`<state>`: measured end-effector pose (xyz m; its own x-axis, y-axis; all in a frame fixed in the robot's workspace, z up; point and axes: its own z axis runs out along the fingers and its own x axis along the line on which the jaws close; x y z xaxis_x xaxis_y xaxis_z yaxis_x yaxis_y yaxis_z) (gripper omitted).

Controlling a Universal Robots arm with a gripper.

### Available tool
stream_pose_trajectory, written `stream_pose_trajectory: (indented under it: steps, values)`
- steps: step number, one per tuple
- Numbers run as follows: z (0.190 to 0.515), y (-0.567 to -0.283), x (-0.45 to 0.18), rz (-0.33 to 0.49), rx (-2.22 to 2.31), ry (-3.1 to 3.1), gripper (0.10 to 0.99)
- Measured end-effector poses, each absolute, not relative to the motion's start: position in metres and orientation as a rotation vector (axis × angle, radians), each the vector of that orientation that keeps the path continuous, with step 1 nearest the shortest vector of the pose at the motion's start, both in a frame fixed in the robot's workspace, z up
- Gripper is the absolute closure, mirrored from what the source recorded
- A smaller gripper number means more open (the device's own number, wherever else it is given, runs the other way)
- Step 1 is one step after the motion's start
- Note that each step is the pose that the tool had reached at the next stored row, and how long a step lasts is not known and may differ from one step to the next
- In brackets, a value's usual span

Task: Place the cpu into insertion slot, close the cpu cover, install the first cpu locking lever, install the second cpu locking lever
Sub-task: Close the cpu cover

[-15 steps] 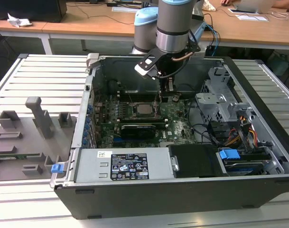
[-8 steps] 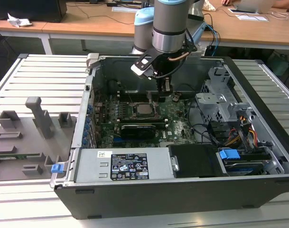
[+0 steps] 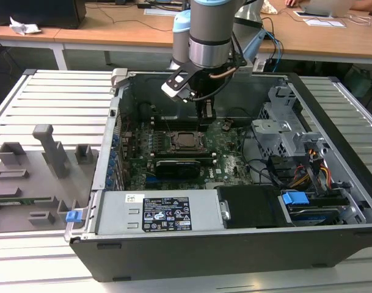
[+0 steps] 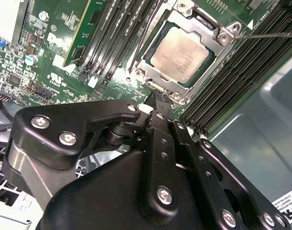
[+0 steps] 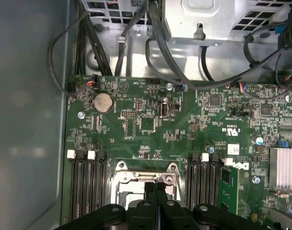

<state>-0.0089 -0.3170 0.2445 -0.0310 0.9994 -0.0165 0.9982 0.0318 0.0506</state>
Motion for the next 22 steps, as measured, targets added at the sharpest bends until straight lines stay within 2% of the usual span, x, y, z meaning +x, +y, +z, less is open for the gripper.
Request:
stream_pose_trajectory:
  steps: [22]
  values:
    - [0.244,-0.317,-0.03,0.038,2.153,2.222,0.98]
